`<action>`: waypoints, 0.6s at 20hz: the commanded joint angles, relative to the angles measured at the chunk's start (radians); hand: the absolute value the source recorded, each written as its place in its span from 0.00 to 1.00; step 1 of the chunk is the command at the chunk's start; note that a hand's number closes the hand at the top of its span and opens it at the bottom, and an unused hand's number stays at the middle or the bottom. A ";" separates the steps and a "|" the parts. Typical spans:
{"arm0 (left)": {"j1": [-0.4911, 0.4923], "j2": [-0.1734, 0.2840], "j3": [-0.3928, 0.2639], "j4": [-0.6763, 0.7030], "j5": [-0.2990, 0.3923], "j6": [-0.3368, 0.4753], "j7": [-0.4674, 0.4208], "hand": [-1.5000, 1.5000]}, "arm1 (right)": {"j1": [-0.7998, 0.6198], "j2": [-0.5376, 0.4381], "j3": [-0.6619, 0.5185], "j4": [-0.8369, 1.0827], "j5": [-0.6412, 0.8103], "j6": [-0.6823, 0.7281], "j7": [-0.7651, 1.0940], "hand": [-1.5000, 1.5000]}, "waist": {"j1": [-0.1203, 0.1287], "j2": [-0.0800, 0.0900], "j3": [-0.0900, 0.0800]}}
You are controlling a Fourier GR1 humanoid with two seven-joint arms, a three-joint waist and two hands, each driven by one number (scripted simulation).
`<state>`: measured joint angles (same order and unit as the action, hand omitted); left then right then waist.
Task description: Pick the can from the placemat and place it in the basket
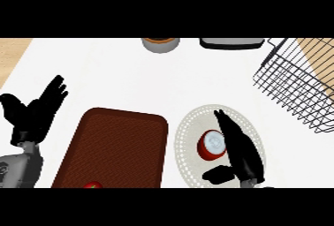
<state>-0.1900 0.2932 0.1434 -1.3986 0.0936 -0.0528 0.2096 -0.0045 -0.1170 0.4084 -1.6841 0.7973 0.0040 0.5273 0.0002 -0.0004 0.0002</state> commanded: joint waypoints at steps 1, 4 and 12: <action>-0.006 0.020 0.038 0.036 0.011 -0.045 -0.017 0.50 | -0.004 0.039 0.007 0.091 0.059 -0.051 -0.041 0.00 | 0.000 0.000 0.000; -0.047 -0.029 0.005 0.066 -0.035 0.009 -0.015 0.50 | 0.014 0.016 0.026 0.044 0.065 0.021 -0.016 1.00 | -0.004 0.001 0.000; -0.021 -0.043 0.001 -0.013 -0.037 0.012 0.032 0.50 | -0.026 0.064 0.057 0.163 0.148 -0.018 -0.068 1.00 | 0.000 0.000 0.000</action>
<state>-0.2125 0.2647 0.1508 -1.3846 0.0628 -0.0467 0.2173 -0.0557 -0.0881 0.4252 -1.5572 0.9095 0.0000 0.4675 -0.0013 -0.0091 -0.0059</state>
